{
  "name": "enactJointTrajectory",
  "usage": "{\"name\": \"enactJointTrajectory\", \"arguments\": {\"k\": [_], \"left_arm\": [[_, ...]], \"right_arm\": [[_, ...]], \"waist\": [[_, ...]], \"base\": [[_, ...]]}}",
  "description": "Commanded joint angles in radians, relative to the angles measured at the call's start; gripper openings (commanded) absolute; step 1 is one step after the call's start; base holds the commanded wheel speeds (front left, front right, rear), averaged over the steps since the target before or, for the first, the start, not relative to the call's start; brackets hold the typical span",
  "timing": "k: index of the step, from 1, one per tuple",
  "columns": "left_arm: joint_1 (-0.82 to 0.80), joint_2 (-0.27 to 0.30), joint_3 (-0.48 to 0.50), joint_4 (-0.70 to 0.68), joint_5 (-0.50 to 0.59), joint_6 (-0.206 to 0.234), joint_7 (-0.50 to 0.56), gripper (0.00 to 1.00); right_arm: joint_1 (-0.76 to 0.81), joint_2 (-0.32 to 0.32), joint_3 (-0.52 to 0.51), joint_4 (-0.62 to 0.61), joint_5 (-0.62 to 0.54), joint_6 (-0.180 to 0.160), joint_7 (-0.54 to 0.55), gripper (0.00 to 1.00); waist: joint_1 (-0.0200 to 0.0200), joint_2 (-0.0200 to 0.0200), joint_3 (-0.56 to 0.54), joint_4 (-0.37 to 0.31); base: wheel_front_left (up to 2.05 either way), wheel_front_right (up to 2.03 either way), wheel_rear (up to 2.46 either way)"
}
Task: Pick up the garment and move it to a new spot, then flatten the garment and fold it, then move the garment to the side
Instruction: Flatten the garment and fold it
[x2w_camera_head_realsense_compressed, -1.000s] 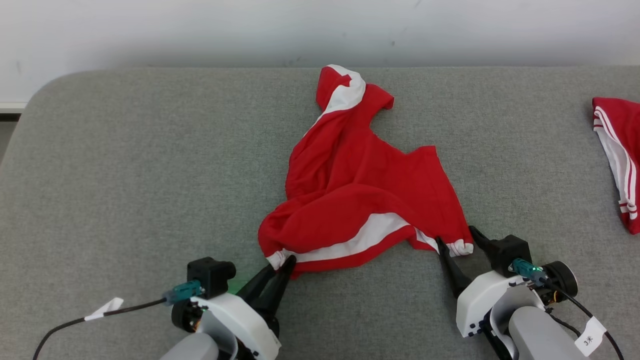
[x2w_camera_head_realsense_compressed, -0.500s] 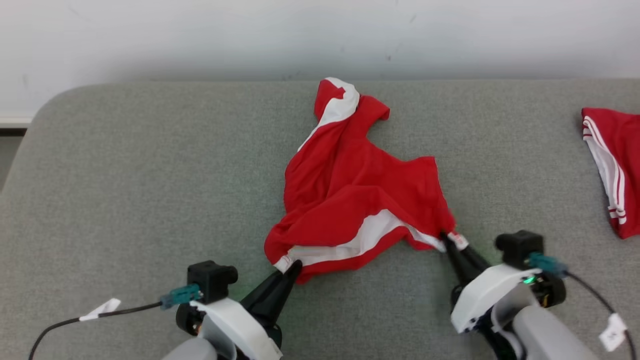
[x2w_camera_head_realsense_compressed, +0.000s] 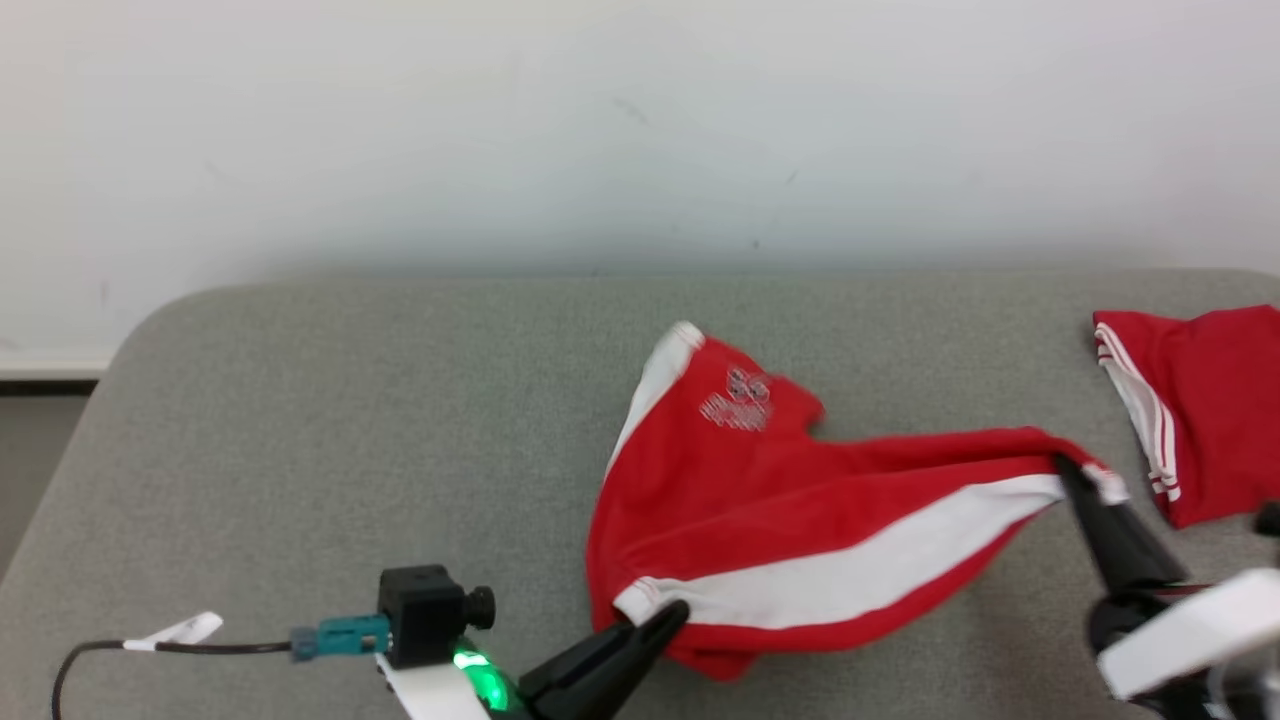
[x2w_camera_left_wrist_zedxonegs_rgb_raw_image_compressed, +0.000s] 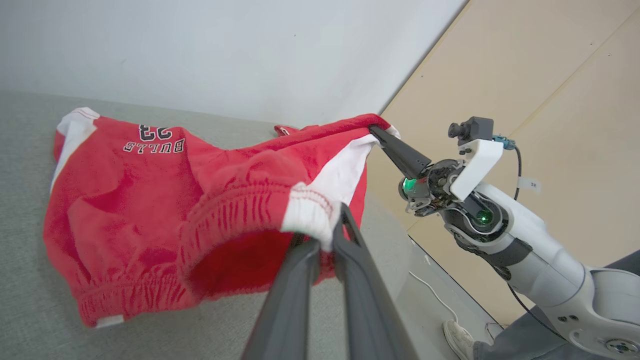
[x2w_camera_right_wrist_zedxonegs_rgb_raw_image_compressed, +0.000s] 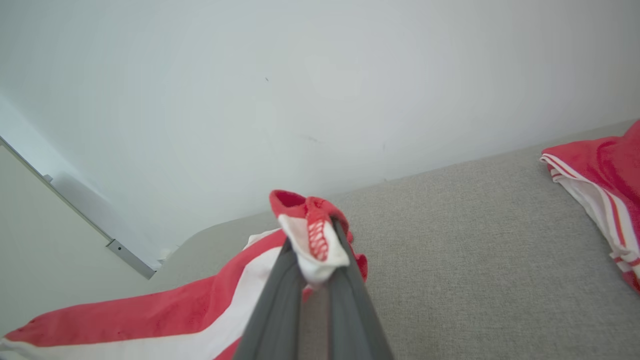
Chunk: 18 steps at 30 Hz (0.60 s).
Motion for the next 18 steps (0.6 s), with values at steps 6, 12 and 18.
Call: {"name": "enactJointTrajectory", "arguments": {"k": [6,12,18], "left_arm": [[-0.023,0.073,0.04,-0.245,-0.051,0.044,0.062,0.0],[-0.118,0.086,0.089,-0.39,-0.116,0.129,0.17,0.0],[-0.345,0.099,0.174,-0.339,-0.12,0.164,0.292,0.0]], "right_arm": [[0.145,-0.031,-0.205,-0.293,0.092,0.003,0.078,0.0],[0.155,0.046,-0.359,-0.519,0.132,0.003,0.206,0.0],[-0.046,0.149,-0.453,-0.493,0.036,0.003,0.362,0.0]], "waist": [[0.0001,-0.0001,-0.04,-0.018],[0.0001,-0.0001,-0.011,-0.033],[0.0001,-0.0001,0.079,-0.038]], "base": [[0.0,0.0,0.0],[0.0,0.0,0.0],[0.0,0.0,0.0]]}}
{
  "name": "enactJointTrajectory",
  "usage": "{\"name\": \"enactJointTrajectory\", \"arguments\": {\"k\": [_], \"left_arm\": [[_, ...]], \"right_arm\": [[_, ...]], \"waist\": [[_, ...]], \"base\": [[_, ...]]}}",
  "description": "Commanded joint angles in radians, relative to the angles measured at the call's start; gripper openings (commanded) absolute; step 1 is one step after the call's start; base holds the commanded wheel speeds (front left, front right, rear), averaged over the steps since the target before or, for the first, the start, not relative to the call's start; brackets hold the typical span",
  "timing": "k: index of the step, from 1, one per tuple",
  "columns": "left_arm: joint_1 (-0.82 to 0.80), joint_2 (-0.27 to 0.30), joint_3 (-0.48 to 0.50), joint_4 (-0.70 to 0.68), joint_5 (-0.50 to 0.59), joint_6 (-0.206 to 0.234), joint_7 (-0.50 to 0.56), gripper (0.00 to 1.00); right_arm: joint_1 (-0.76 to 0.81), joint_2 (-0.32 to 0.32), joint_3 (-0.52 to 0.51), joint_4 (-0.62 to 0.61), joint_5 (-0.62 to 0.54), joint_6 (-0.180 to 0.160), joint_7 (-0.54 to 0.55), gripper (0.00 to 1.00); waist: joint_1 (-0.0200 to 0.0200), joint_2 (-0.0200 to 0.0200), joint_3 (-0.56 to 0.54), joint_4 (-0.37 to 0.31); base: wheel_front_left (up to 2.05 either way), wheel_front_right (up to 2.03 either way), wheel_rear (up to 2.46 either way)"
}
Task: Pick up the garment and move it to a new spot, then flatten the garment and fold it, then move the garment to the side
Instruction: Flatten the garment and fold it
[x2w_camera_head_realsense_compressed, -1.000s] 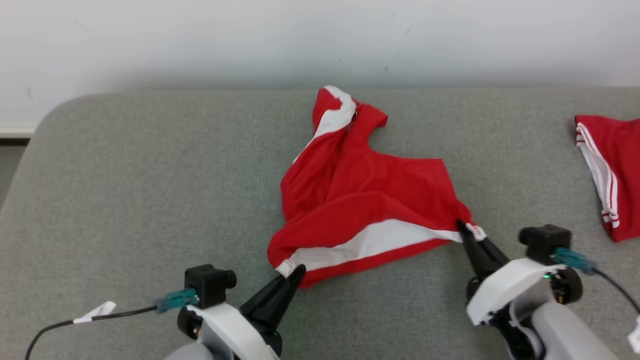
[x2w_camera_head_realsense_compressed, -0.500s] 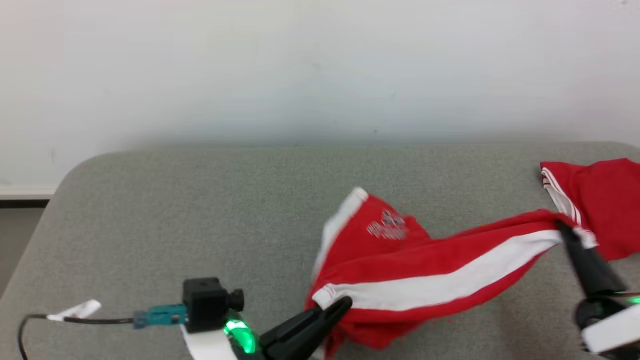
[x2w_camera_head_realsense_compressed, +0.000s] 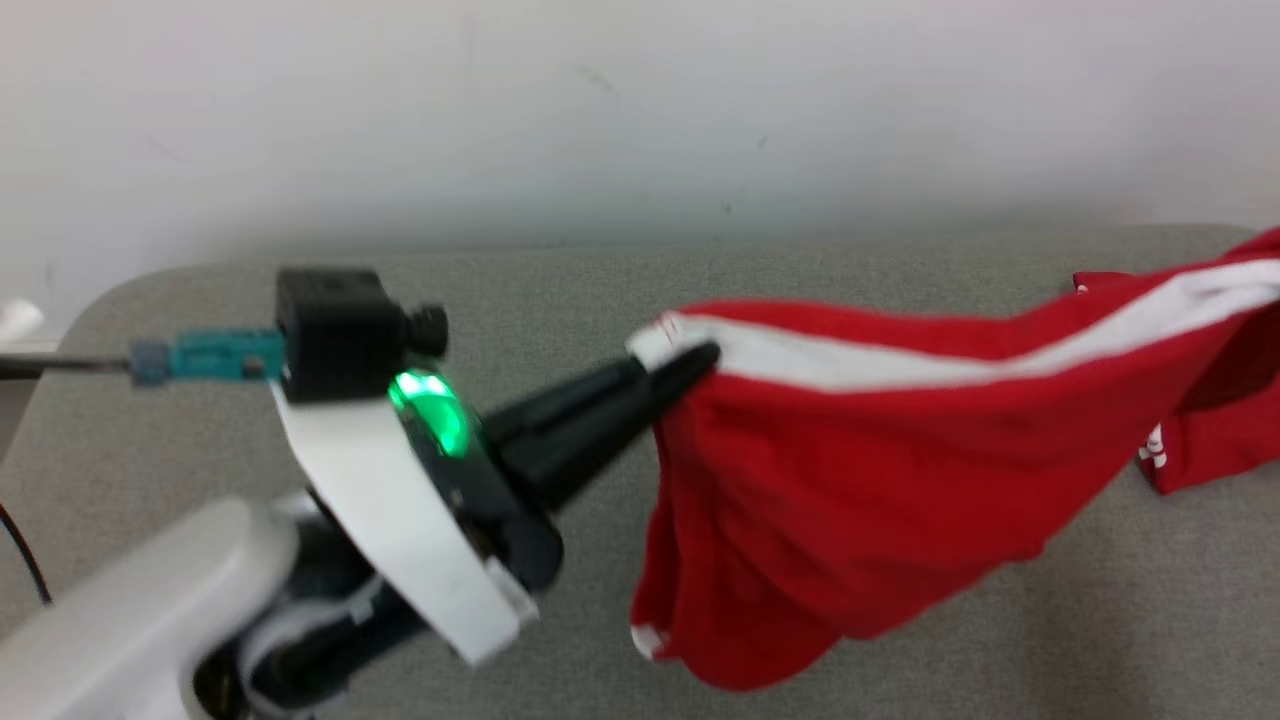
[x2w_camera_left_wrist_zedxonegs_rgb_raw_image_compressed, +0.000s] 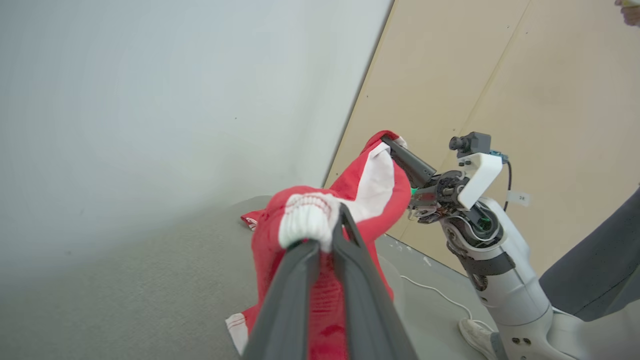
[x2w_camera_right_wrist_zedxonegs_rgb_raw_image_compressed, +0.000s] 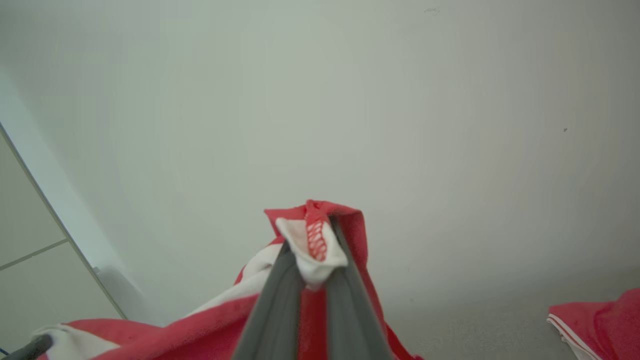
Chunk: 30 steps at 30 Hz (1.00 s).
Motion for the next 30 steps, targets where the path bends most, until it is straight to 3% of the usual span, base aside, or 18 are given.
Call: {"name": "enactJointTrajectory", "arguments": {"k": [1,6,9,14,18,23,30], "left_arm": [[-0.053,0.003,0.012,0.042,0.021,-0.005,0.018,0.0],[-0.299,-0.057,0.04,0.279,0.092,-0.043,0.07,0.0],[-0.435,-0.125,0.049,0.468,0.138,-0.08,0.048,0.0],[-0.651,-0.214,0.078,0.74,0.23,-0.126,-0.064,0.0],[-0.775,-0.256,0.073,0.903,0.332,-0.147,-0.209,0.0],[-0.763,-0.318,0.029,1.043,0.36,-0.164,-0.354,0.0],[-0.536,-0.35,-0.034,1.017,0.355,-0.165,-0.4,0.0]], "right_arm": [[-0.073,0.016,-0.004,0.03,-0.045,0.003,0.033,0.0],[-0.403,0.107,-0.027,0.2,-0.21,0.003,0.139,0.0],[-0.617,0.13,-0.04,0.332,-0.294,0.003,0.139,0.0],[-0.901,0.138,-0.038,0.561,-0.342,0.003,-0.003,0.0],[-1.026,0.138,0.023,0.708,-0.329,0.003,-0.139,0.0],[-0.983,0.138,0.092,0.792,-0.301,0.003,-0.238,0.0],[-0.672,0.132,0.181,0.699,-0.254,0.003,-0.308,0.0]], "waist": [[0.0001,0.0,0.06,0.0],[0.0001,0.0,0.191,0.007],[0.0001,0.0,0.27,0.007],[0.0001,0.0,0.366,-0.012],[0.0001,0.0,0.433,-0.034],[0.0001,0.0,0.474,-0.034],[0.0001,0.0,0.426,-0.03]], "base": [[0.0,0.0,0.0],[0.0,0.0,0.0],[0.0,0.0,0.0],[0.0,0.0,0.0],[0.0,0.0,0.0],[0.0,0.0,0.0],[0.0,0.0,0.0]]}}
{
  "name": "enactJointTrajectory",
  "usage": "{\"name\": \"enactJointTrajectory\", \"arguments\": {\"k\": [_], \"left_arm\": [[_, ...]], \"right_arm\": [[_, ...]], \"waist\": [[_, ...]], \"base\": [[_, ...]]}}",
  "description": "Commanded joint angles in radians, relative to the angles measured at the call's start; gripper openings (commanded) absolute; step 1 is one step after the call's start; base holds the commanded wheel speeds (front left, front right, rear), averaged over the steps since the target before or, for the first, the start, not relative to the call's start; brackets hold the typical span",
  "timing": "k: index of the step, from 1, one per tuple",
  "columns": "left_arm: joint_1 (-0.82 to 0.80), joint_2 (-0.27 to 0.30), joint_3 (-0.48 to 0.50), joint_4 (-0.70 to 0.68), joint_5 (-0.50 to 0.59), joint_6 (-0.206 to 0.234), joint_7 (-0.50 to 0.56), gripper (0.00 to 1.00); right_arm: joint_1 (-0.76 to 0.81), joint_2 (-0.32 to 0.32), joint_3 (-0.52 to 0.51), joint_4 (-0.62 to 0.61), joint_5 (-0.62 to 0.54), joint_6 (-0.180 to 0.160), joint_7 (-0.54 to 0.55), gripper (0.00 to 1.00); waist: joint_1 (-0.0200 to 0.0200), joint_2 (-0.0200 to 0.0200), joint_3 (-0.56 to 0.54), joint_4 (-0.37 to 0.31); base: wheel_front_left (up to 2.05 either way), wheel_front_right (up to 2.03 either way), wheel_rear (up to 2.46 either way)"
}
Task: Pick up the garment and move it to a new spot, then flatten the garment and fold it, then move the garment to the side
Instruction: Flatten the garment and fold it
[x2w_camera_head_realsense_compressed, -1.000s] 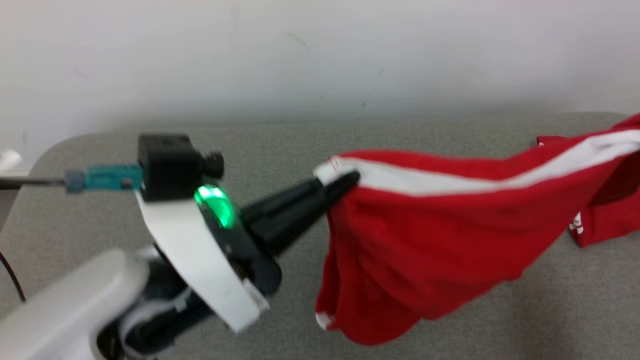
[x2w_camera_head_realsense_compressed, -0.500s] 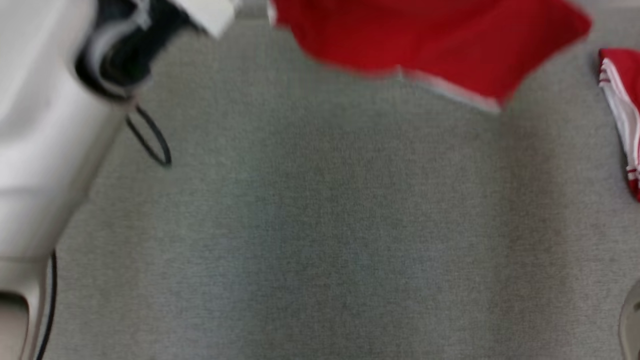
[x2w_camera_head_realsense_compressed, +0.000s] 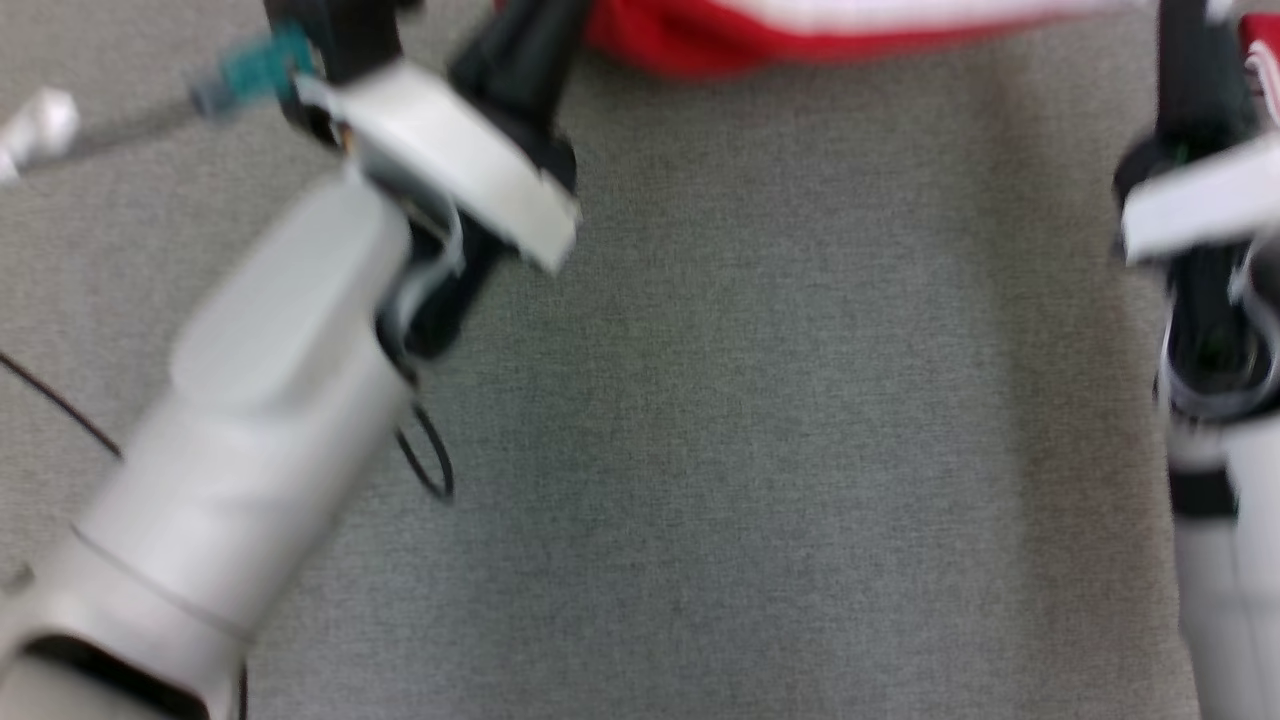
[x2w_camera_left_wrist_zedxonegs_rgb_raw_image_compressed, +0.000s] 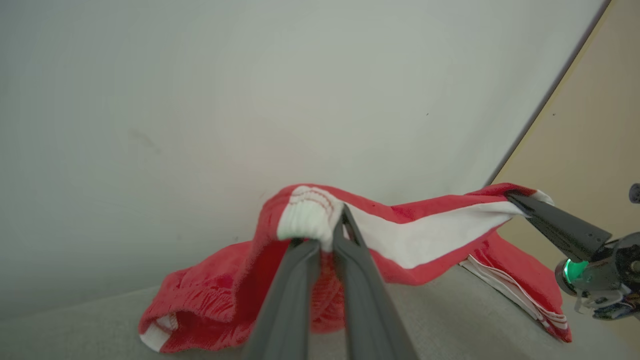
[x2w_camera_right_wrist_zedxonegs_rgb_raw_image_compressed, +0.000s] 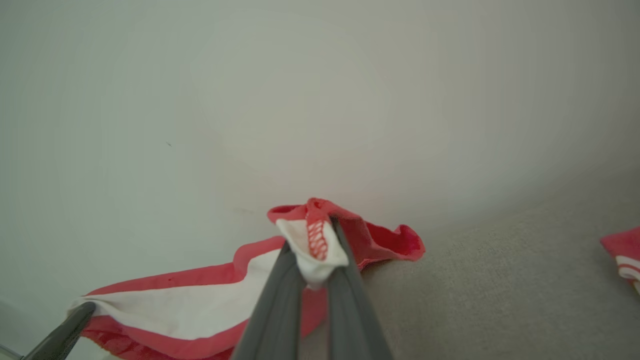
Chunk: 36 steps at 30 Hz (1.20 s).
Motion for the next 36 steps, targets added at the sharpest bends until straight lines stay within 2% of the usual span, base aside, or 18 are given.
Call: {"name": "enactJointTrajectory", "arguments": {"k": [1,6,11,16,24,28,36], "left_arm": [[0.029,0.004,0.009,-0.021,0.006,-0.002,-0.006,0.0],[0.344,0.02,0.03,-0.139,-0.005,-0.001,-0.005,0.0],[0.634,0.018,0.078,-0.226,0.047,-0.001,-0.004,0.0],[0.88,0.018,0.083,-0.305,0.039,0.004,-0.005,0.0],[1.111,0.017,0.019,-0.463,0.012,0.059,0.019,0.0],[1.111,0.024,0.007,-0.516,0.013,0.072,0.049,0.0],[1.002,-0.022,0.022,-0.576,-0.07,0.048,0.138,0.0]], "right_arm": [[0.034,-0.012,0.002,-0.016,0.018,0.003,-0.006,0.0],[0.352,-0.08,0.041,-0.125,0.054,0.003,-0.023,0.0],[0.603,-0.139,0.051,-0.199,0.068,0.003,-0.012,0.0],[0.825,-0.171,0.009,-0.264,0.064,0.001,0.012,0.0],[1.178,-0.177,-0.086,-0.488,0.104,0.001,0.12,0.0],[1.175,-0.186,-0.129,-0.53,0.076,0.001,0.188,0.0],[0.942,-0.167,-0.167,-0.516,0.004,0.001,0.353,0.0]], "waist": [[-0.0003,0.0,-0.029,-0.001],[-0.0003,0.0,-0.124,0.009],[-0.0003,0.0,-0.233,0.019],[-0.0003,0.0,-0.33,0.036],[-0.0003,0.0,-0.398,0.09],[-0.0003,0.0,-0.398,0.098],[-0.0003,0.0,-0.312,0.155]], "base": [[0.0,0.0,0.0],[0.0,0.0,0.0],[0.0,0.0,0.0],[0.0,0.0,0.0],[0.0,0.0,0.0],[0.0,0.0,0.0],[0.0,0.0,0.0]]}}
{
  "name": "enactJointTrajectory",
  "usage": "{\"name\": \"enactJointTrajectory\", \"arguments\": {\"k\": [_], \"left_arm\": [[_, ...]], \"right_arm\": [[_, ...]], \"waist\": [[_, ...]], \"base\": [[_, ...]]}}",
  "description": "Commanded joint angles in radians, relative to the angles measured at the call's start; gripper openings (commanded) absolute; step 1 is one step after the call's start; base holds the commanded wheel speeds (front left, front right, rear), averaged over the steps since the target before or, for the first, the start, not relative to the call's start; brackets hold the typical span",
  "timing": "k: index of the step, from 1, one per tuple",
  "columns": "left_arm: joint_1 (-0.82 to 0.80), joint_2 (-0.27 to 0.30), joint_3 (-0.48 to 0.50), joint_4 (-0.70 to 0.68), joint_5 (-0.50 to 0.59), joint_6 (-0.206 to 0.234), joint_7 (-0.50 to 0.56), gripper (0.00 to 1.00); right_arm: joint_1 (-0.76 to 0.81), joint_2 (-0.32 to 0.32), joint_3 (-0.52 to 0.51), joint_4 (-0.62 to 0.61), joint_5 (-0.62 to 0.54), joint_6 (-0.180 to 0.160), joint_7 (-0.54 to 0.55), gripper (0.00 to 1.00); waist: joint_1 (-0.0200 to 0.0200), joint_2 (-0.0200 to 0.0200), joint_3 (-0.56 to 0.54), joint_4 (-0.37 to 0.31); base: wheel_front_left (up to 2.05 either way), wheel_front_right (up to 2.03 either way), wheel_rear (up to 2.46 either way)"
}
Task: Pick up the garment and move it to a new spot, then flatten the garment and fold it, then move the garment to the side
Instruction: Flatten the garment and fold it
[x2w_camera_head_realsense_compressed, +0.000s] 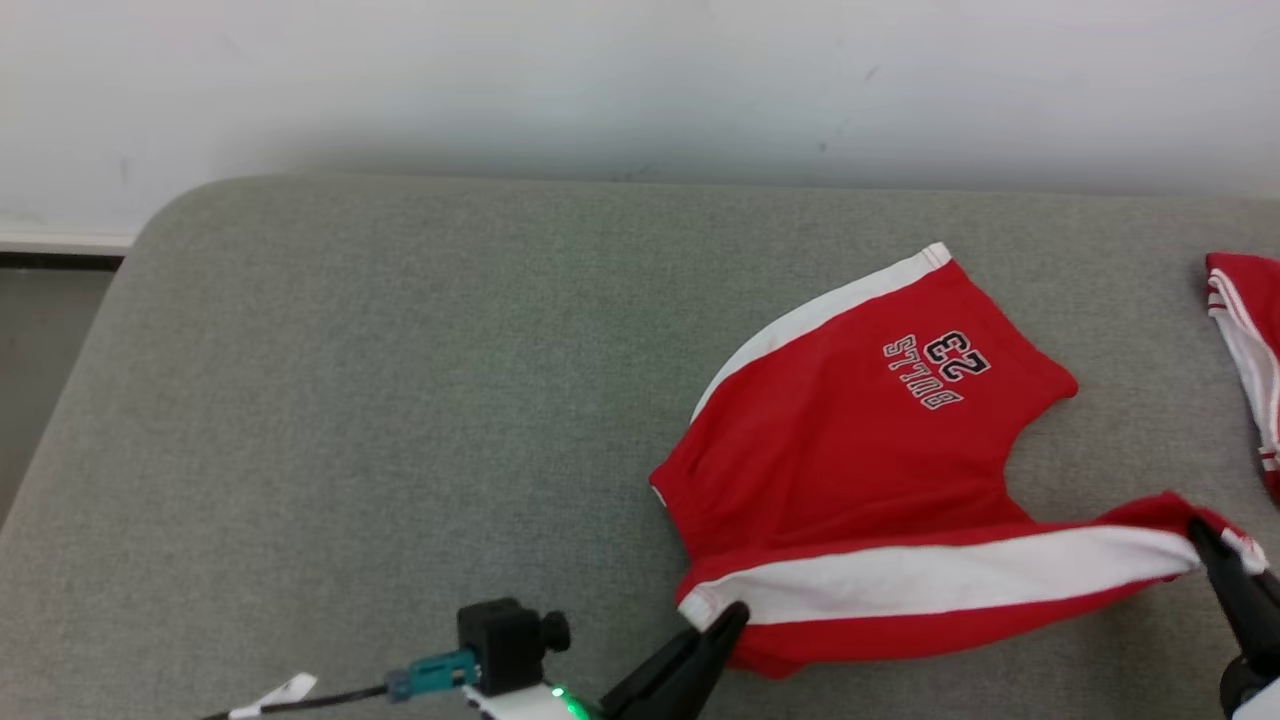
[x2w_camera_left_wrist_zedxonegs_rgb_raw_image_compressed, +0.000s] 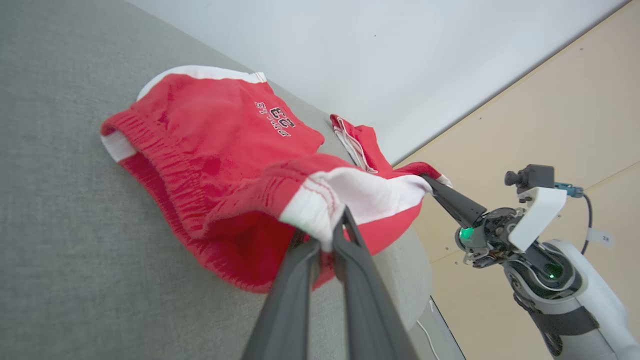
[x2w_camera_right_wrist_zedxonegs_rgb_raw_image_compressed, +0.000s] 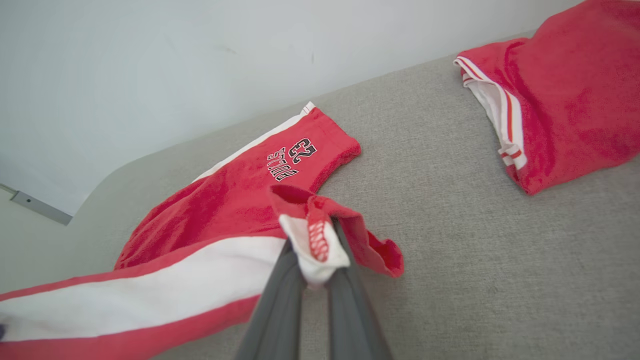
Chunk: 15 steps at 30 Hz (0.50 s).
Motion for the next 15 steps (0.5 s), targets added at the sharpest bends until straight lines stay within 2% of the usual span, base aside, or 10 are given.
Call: {"name": "enactJointTrajectory", "arguments": {"k": [1,4,9,15], "left_arm": [[-0.023,-0.016,-0.001,-0.003,-0.014,-0.01,0.014,0.0],[-0.09,-0.044,0.024,0.02,-0.061,-0.012,0.05,0.0],[-0.221,-0.114,0.075,0.079,-0.107,0.014,0.08,0.0],[-0.387,-0.185,0.103,0.168,-0.132,-0.008,0.088,0.0]], "right_arm": [[-0.043,0.005,-0.013,0.014,-0.013,0.0,0.017,0.0],[-0.151,0.019,-0.049,0.054,-0.051,0.0,0.083,0.0],[-0.349,0.047,-0.106,0.134,-0.083,0.0,0.189,0.0],[-0.575,0.04,-0.145,0.212,-0.187,0.0,0.27,0.0]], "waist": [[0.0002,-0.0001,0.043,0.038],[0.0002,-0.0001,0.092,0.081],[0.0002,-0.0001,0.179,0.138],[0.0002,-0.0001,0.297,0.182]], "base": [[0.0,0.0,0.0],[0.0,0.0,0.0],[0.0,0.0,0.0],[0.0,0.0,0.0]]}}
